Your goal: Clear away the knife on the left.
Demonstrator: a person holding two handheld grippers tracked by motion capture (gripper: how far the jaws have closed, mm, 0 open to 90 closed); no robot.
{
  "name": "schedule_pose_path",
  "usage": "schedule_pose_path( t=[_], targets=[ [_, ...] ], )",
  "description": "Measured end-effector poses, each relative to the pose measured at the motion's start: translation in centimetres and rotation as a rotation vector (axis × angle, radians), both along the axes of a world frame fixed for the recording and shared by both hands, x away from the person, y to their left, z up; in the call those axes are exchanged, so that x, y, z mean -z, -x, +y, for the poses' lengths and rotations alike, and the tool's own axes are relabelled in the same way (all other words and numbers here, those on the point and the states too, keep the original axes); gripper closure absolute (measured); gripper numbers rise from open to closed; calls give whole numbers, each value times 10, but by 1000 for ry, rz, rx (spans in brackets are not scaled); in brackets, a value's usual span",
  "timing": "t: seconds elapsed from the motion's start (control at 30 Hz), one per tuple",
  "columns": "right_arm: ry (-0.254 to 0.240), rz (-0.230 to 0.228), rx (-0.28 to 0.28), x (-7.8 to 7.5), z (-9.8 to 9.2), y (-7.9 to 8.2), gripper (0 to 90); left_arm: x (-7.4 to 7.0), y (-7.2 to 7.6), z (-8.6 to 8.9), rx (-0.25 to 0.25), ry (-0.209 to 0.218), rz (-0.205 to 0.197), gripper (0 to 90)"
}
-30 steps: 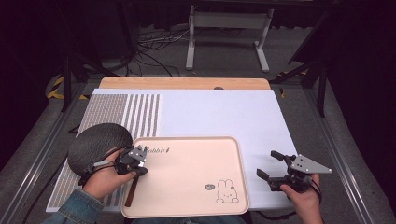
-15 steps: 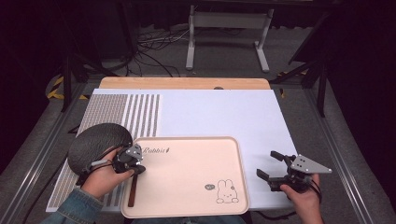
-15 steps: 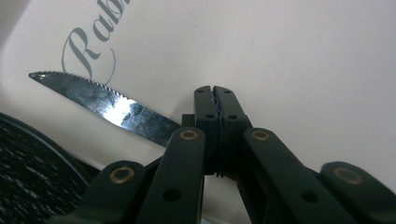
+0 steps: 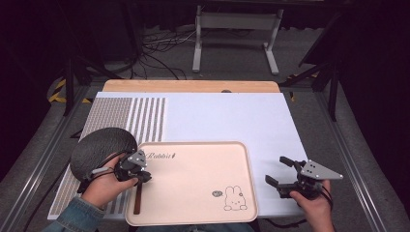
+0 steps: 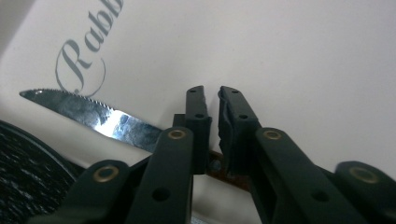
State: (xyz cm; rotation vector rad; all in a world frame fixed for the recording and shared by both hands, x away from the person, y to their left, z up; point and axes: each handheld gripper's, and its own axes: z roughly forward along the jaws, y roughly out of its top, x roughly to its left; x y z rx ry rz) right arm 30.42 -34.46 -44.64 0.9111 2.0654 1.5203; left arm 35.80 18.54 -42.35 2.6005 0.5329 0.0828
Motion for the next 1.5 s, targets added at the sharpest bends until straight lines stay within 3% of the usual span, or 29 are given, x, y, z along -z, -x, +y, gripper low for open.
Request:
schedule_pose_path(
  t=[0.07,0.23,0.5,0.6,0.77,0.83,0.87,0.9,1.17,1.5],
  targets=[
    [1,-3,1,0,0,0,78,-7,3,1,-7,31,-21,723],
    [3,-8,3,-1,0,1,75,-20,9,5,-56,121,-92,398],
    [2,-10,4,-1,1,1,73,-29,15,21,-93,234,-190,145],
    [1,-11,3,-1,1,1,72,-30,18,28,-118,264,-227,115],
    [2,-15,4,-2,1,2,71,-31,24,41,-148,344,-246,85],
    [1,-16,4,-2,1,2,71,-32,27,49,-164,375,-290,73],
    [1,-16,4,-2,1,2,71,-32,27,49,-164,375,-290,72],
    [2,-15,8,-2,1,2,71,-32,28,53,-172,405,-298,72],
    [-7,-22,6,-2,0,2,66,-31,38,79,-199,513,-401,49],
    [-13,-42,10,-3,0,2,56,-10,49,103,-240,584,-436,33]
  ],
)
